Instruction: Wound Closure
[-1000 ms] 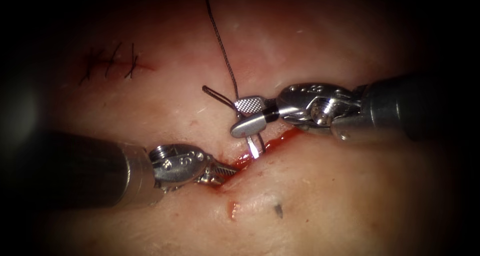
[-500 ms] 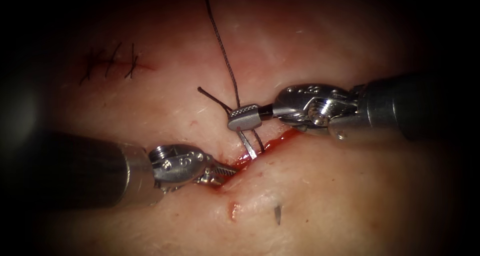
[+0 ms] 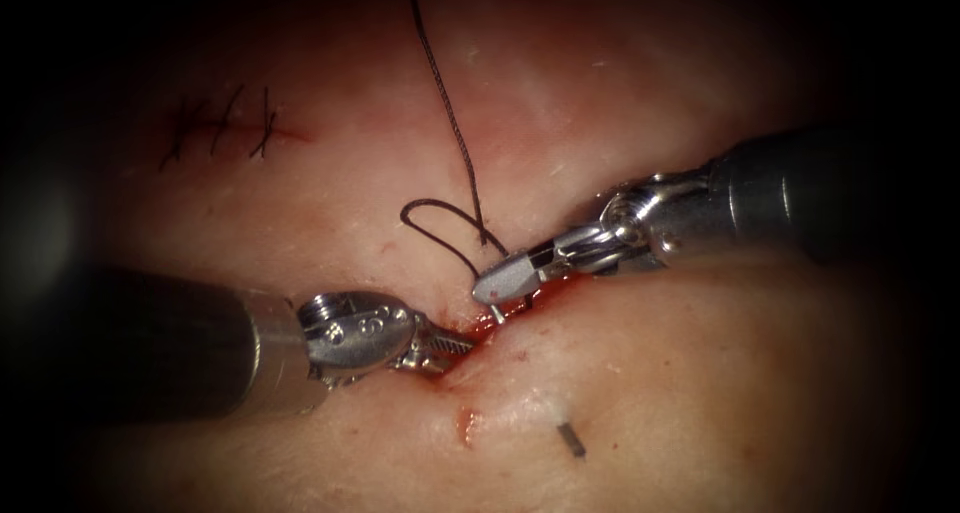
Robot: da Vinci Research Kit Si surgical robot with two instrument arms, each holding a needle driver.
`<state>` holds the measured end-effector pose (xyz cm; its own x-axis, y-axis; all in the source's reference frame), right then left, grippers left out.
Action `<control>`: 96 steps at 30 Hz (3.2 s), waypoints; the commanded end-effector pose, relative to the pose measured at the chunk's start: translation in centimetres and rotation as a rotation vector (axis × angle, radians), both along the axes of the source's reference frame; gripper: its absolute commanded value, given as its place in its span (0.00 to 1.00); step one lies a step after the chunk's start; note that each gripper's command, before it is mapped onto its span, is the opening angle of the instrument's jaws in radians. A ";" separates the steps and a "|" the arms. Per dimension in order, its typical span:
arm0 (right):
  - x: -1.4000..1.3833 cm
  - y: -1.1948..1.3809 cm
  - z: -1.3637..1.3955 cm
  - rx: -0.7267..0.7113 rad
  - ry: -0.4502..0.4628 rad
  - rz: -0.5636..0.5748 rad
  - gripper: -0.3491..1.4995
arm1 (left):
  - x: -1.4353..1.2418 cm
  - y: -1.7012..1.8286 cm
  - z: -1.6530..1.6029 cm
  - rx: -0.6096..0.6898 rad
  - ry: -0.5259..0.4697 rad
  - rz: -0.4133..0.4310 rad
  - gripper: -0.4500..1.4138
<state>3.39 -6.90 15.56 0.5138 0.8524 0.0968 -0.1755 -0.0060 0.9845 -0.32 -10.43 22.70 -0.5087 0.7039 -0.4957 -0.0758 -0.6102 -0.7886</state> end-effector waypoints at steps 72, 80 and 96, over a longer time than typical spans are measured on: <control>-0.67 0.69 0.21 -0.743 0.049 0.234 0.83 | -0.93 -0.05 -0.81 -0.561 -0.273 -0.273 0.65; -0.65 0.68 0.20 -0.743 0.049 0.235 0.83 | -0.96 -0.06 -0.77 -0.566 -0.283 -0.264 0.54; -0.64 0.68 0.17 -0.740 0.054 0.243 0.83 | -1.00 -0.16 -0.60 -0.539 -0.302 -0.212 0.00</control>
<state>2.67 -6.15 15.68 0.2899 0.7751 -0.5613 -0.2081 0.6235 0.7536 -1.25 -10.50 22.06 -0.1857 0.4187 -0.8889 -0.0577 -0.9078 -0.4155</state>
